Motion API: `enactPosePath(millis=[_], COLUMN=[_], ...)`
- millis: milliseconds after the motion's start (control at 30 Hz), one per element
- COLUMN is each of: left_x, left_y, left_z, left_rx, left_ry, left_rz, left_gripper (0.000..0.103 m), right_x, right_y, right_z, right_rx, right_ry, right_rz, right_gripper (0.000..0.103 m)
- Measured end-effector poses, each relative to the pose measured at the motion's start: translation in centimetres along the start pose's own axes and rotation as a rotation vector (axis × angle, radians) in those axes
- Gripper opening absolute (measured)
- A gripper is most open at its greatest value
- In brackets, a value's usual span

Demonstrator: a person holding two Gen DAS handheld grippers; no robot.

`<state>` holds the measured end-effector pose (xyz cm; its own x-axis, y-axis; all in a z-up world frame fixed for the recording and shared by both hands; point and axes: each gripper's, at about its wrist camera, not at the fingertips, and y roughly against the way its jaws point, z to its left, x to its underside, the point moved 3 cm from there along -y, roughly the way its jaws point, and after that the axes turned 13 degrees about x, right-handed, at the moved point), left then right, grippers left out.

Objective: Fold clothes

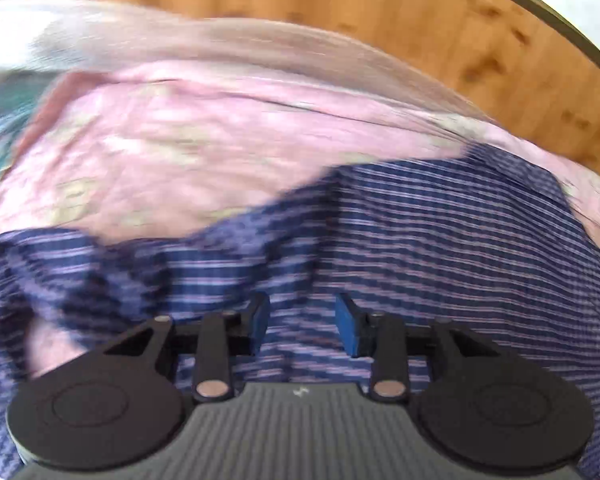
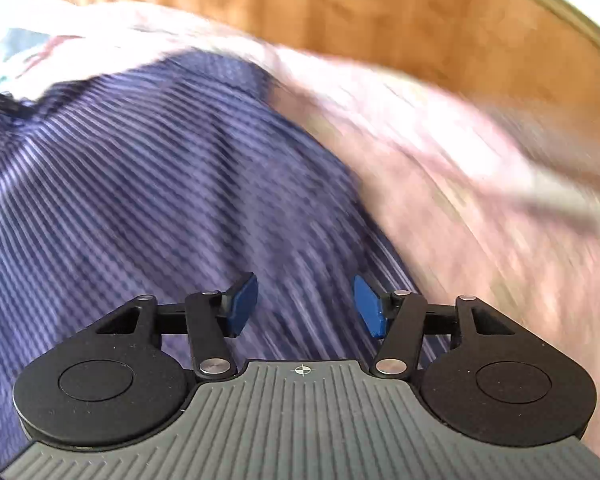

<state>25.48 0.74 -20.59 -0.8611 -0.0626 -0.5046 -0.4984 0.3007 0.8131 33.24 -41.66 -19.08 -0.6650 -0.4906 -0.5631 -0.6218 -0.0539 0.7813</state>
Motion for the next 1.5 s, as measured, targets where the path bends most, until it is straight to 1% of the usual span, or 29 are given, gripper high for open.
enactPosePath(millis=[100,133,167,200,267,300,333,367,433,500,533,600,667,733,800,833,900,1000,1067,1100,1167,1200,1233,1267,1300,1367,1400,1433,1500], left_x=[1.0,1.6,1.8,2.1,3.1,3.7,4.7,5.8,8.6,11.2,11.6,12.4,13.1,13.5,14.0,14.4,15.7,17.9,18.2,18.2,17.2,16.7,16.1,15.5,14.6,12.5,11.1,9.4,6.7], left_y=[-2.2,-2.1,-1.7,-1.0,1.4,2.5,3.7,4.5,5.0,5.7,6.7,8.7,10.9,13.9,16.8,17.9,19.2,19.4,17.8,17.2,16.4,15.9,15.5,15.2,14.6,15.1,16.4,18.1,21.7], left_z=[0.6,1.1,1.6,1.9,2.1,2.1,1.7,1.5,1.7,2.2,3.3,5.6,8.2,12.2,16.4,19.1,23.6,28.0,28.4,28.4,28.1,28.0,28.0,28.0,28.1,28.5,28.7,29.3,32.1], left_rx=[-0.063,-0.092,-0.116,-0.132,-0.121,-0.096,-0.026,0.022,0.024,0.028,0.035,0.049,0.056,0.021,-0.006,0.002,0.058,0.192,0.246,0.266,0.255,0.244,0.237,0.239,0.246,0.248,0.238,0.214,0.127], left_ry=[-0.012,-0.027,-0.03,-0.032,-0.03,-0.026,-0.018,-0.016,-0.033,-0.037,-0.001,0.07,0.147,0.258,0.383,0.49,0.711,1.014,1.067,1.08,1.048,1.036,1.023,1.009,0.989,0.903,0.806,0.697,0.558], left_rz=[0.079,0.072,0.066,0.055,0.017,0.0,-0.011,-0.011,0.038,0.073,0.055,0.018,-0.024,-0.096,-0.165,-0.192,-0.222,-0.252,-0.248,-0.252,-0.272,-0.277,-0.287,-0.296,-0.279,-0.296,-0.308,-0.32,-0.356], left_gripper=[0.042,0.043,0.043,0.042,0.04,0.044,0.045,0.048,0.048,0.045,0.045,0.045,0.048,0.056,0.065,0.067,0.074,0.076,0.081,0.09,0.099,0.098,0.092,0.036,0.009,0.006,0.006,0.006,0.006], right_x=[-0.5,0.3,1.1,1.8,3.1,3.4,3.3,3.2,3.4,4.7,6.0,8.4,10.2,11.0,10.5,9.8,8.1,6.5,6.5,6.3,4.5,3.6,2.7,1.8,0.8,-0.2,-0.5,-0.7,-0.2], right_y=[-3.7,-4.5,-4.9,-4.7,-3.9,-2.6,-0.7,1.2,4.3,5.6,5.8,6.3,7.1,8.2,9.6,10.4,11.6,12.9,14.8,15.6,15.6,15.6,15.6,15.4,15.1,14.2,13.6,13.0,11.8], right_z=[2.6,2.4,1.9,0.6,-1.9,-2.1,-1.6,-1.2,1.6,6.6,8.7,10.1,10.3,9.5,9.4,9.7,11.0,13.8,15.3,16.4,20.0,21.8,23.6,25.3,26.9,29.9,31.5,32.9,34.0], right_rx=[-0.021,-0.017,-0.007,0.014,0.073,0.116,0.092,0.069,-0.049,-0.15,-0.155,-0.07,0.04,0.135,0.19,0.208,0.212,0.174,0.158,0.148,0.103,0.08,0.058,0.034,0.008,-0.022,-0.031,-0.037,-0.029], right_ry=[0.043,0.034,0.011,-0.043,-0.136,-0.153,-0.198,-0.242,-0.298,-0.234,-0.177,-0.142,-0.145,-0.212,-0.244,-0.251,-0.277,-0.3,-0.269,-0.253,-0.24,-0.234,-0.228,-0.221,-0.21,-0.162,-0.134,-0.107,-0.084], right_rz=[0.045,0.054,0.072,0.107,0.171,0.174,0.146,0.117,0.081,0.11,0.147,0.2,0.231,0.284,0.293,0.283,0.257,0.227,0.213,0.205,0.183,0.172,0.161,0.151,0.144,0.148,0.154,0.166,0.22], right_gripper=[0.06,0.063,0.073,0.077,0.073,0.063,0.055,0.055,0.058,0.065,0.066,0.068,0.082,0.076,0.076,0.077,0.081,0.085,0.086,0.086,0.086,0.086,0.086,0.086,0.086,0.087,0.087,0.087,0.086])
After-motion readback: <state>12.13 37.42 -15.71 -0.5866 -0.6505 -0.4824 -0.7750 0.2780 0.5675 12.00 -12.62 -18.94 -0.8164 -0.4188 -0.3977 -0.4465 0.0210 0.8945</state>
